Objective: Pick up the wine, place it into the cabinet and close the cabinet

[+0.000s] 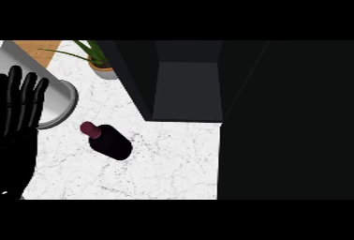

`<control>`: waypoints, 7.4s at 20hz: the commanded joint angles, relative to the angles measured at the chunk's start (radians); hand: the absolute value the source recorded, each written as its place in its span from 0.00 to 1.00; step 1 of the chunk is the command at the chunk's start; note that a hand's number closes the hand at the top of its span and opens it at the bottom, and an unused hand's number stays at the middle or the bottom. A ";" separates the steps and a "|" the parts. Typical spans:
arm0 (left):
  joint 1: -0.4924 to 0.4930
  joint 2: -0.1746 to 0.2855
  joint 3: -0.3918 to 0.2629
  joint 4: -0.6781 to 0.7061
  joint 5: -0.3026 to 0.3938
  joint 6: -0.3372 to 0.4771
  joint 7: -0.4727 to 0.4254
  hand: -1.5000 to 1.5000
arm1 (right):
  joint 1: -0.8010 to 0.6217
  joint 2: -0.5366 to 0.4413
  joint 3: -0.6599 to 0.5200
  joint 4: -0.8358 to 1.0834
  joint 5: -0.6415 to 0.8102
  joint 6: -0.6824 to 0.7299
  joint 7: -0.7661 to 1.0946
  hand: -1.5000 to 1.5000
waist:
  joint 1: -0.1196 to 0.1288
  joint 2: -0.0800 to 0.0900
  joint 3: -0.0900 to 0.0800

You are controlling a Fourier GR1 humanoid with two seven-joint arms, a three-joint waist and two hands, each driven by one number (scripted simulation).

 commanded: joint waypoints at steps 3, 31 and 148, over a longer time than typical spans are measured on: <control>-0.056 0.006 -0.106 0.058 0.059 -0.101 0.049 0.00 | 0.066 0.044 0.066 -0.062 0.004 0.002 -0.012 0.00 | -0.043 -0.009 -0.008; -0.241 -0.091 -0.353 -0.365 0.254 0.154 0.926 0.00 | 0.333 -0.050 0.332 -0.574 -0.160 0.129 0.366 0.00 | -0.035 -0.014 -0.007; -0.248 0.019 0.248 1.415 0.042 -0.474 -0.400 0.00 | 0.154 -0.135 0.430 -0.669 -0.110 -0.083 0.557 0.00 | -0.049 -0.011 -0.009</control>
